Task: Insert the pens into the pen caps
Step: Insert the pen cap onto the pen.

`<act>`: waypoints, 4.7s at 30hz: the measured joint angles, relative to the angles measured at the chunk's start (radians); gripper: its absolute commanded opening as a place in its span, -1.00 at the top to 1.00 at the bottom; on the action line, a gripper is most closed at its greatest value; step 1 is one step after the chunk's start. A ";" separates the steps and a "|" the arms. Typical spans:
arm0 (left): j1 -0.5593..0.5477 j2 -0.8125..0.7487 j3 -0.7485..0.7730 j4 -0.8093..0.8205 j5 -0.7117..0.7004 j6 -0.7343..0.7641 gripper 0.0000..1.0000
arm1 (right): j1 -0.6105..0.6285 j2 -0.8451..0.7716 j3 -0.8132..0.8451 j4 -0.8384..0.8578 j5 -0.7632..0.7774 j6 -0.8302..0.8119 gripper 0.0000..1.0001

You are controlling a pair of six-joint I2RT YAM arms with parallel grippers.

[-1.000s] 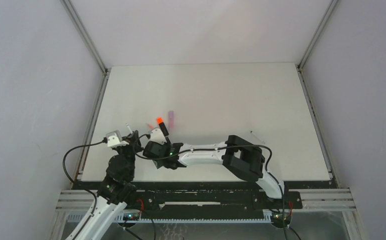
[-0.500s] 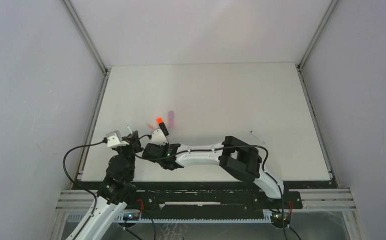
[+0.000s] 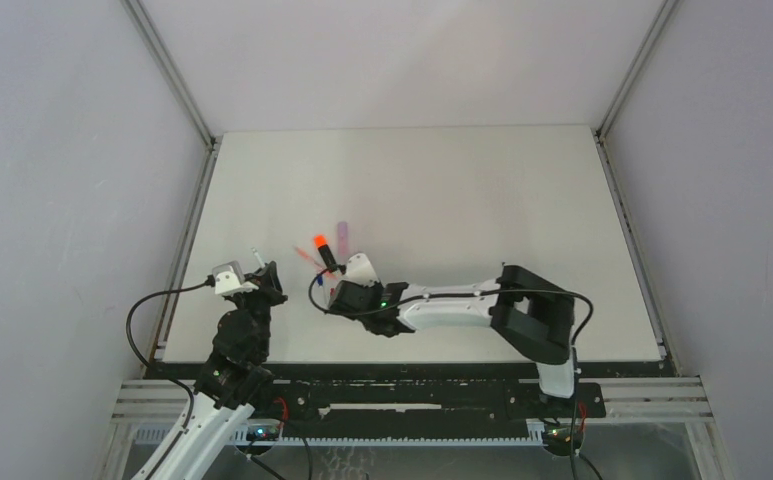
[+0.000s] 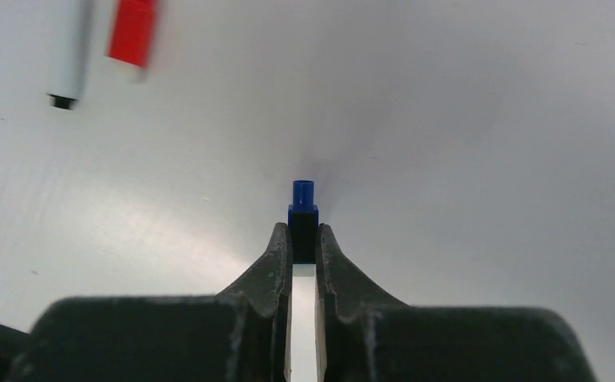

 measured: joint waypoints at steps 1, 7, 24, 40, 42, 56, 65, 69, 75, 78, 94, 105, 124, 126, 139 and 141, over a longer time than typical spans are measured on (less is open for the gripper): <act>0.000 0.000 0.000 0.000 0.000 0.000 1.00 | -0.013 -0.045 -0.045 0.008 -0.006 -0.023 1.00; 0.000 0.000 0.000 0.000 0.000 0.000 1.00 | -0.066 -0.197 -0.182 0.095 -0.084 -0.167 1.00; 0.000 0.000 0.000 0.000 0.000 0.000 1.00 | -0.074 -0.190 -0.259 0.139 -0.249 -0.312 0.26; 0.000 0.000 0.000 0.000 0.000 0.000 1.00 | -0.073 -0.210 -0.293 0.125 -0.244 -0.309 0.16; 0.000 0.000 0.000 0.000 0.000 0.000 1.00 | -0.076 -0.217 -0.301 0.122 -0.239 -0.305 0.17; 0.000 0.000 0.000 0.000 0.000 -0.007 1.00 | -0.136 -0.220 -0.303 0.108 -0.206 -0.294 0.18; 0.000 0.000 0.000 0.000 0.000 -0.007 1.00 | -0.174 -0.220 -0.307 0.124 -0.208 -0.294 0.18; 0.000 0.000 0.000 0.000 0.000 -0.007 1.00 | -0.186 -0.216 -0.308 0.147 -0.217 -0.294 0.18; 0.000 -0.004 0.000 -0.002 0.000 -0.007 1.00 | -0.193 -0.195 -0.300 0.200 -0.238 -0.292 0.18; 0.000 -0.012 0.000 -0.003 0.000 -0.007 1.00 | -0.195 -0.182 -0.288 0.214 -0.243 -0.286 0.19; 0.000 -0.040 0.000 -0.022 -0.002 -0.007 0.99 | -0.175 -0.222 -0.201 0.116 -0.235 -0.258 0.22; 0.000 -0.055 0.000 -0.036 -0.002 -0.008 1.00 | -0.135 -0.110 -0.072 0.066 -0.230 -0.240 0.35; 0.000 -0.067 0.000 -0.055 -0.002 -0.015 1.00 | -0.130 -0.044 -0.051 -0.027 -0.216 -0.225 0.49; 0.000 -0.067 0.000 -0.055 -0.002 -0.015 1.00 | -0.130 -0.044 -0.050 -0.029 -0.218 -0.224 0.63; 0.000 -0.067 0.000 -0.016 0.197 -0.034 1.00 | -0.160 -0.117 -0.061 -0.060 -0.252 -0.216 1.00; 0.000 -0.067 -0.007 0.044 0.309 -0.050 0.99 | -0.176 -0.187 -0.075 -0.058 -0.271 -0.217 1.00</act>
